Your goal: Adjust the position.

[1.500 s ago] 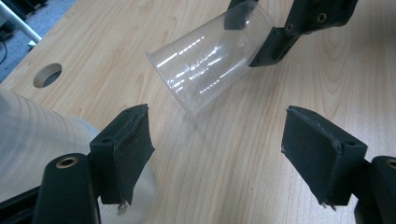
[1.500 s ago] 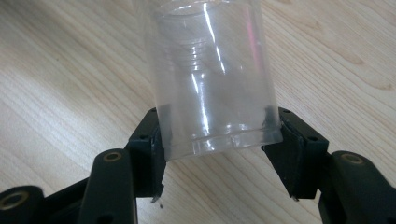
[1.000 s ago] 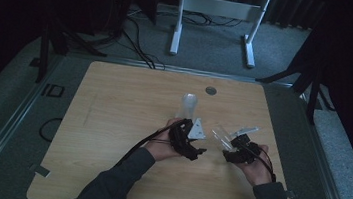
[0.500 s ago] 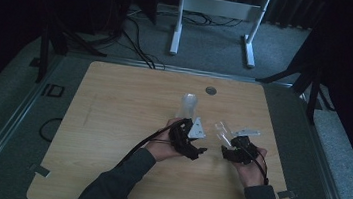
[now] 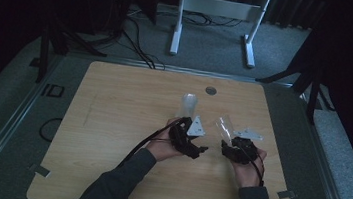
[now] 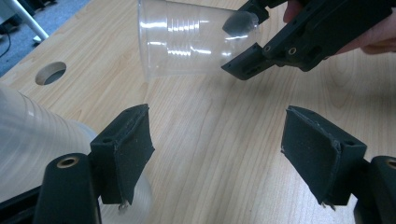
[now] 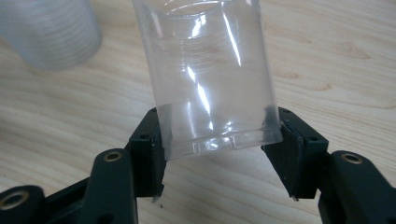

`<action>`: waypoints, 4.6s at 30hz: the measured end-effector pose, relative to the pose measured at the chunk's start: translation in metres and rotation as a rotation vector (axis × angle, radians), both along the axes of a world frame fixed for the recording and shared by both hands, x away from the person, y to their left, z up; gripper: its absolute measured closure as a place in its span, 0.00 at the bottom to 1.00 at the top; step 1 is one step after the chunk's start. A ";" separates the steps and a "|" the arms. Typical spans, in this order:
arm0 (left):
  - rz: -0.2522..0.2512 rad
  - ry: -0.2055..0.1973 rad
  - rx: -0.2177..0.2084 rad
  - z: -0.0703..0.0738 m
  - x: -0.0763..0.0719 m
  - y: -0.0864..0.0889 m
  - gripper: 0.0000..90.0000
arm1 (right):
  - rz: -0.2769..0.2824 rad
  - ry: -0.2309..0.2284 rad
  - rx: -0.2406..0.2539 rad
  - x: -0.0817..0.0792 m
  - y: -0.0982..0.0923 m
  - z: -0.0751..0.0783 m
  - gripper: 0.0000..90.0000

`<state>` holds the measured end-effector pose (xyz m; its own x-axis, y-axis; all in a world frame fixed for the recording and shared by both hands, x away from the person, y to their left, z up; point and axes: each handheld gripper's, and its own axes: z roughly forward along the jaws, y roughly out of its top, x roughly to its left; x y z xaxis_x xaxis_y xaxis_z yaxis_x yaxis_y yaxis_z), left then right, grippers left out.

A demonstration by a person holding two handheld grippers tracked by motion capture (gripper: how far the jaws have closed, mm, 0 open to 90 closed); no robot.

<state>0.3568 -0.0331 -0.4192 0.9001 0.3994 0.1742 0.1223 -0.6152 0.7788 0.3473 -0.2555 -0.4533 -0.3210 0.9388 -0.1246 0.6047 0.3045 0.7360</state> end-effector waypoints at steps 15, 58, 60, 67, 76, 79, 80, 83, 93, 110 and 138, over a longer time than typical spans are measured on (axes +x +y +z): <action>0.005 0.015 -0.026 0.002 0.001 0.000 0.27 | -0.015 -0.141 0.065 -0.009 0.003 -0.002 0.47; 0.017 0.033 -0.118 0.013 0.003 -0.010 0.27 | -0.013 -0.470 0.182 -0.038 -0.003 0.015 0.47; 0.023 0.035 -0.138 0.016 0.004 -0.011 0.27 | -0.009 -0.480 0.184 -0.039 -0.003 0.016 0.47; 0.026 0.061 -0.175 0.020 0.008 -0.011 0.27 | -0.009 -0.495 0.193 -0.042 -0.003 0.017 0.48; 0.012 0.099 -0.234 0.026 0.010 -0.013 0.27 | -0.002 -0.516 0.205 -0.045 -0.004 0.017 0.48; 0.007 0.107 -0.255 0.030 0.011 -0.014 0.27 | 0.001 -0.524 0.206 -0.046 -0.004 0.016 0.48; 0.007 0.114 -0.266 0.031 0.011 -0.015 0.27 | 0.000 -0.525 0.208 -0.046 -0.004 0.016 0.48; 0.005 0.128 -0.288 0.032 0.012 -0.016 0.27 | 0.005 -0.526 0.210 -0.047 -0.004 0.016 0.48; 0.033 0.185 -0.378 0.033 0.020 -0.018 0.27 | 0.006 -0.533 0.214 -0.047 -0.004 0.016 0.48; 0.060 0.225 -0.482 0.034 0.024 -0.027 0.23 | 0.015 -0.548 0.231 -0.048 -0.001 0.017 0.48; 0.079 0.278 -0.598 0.031 0.031 -0.037 0.18 | 0.031 -0.557 0.247 -0.050 0.005 0.017 0.47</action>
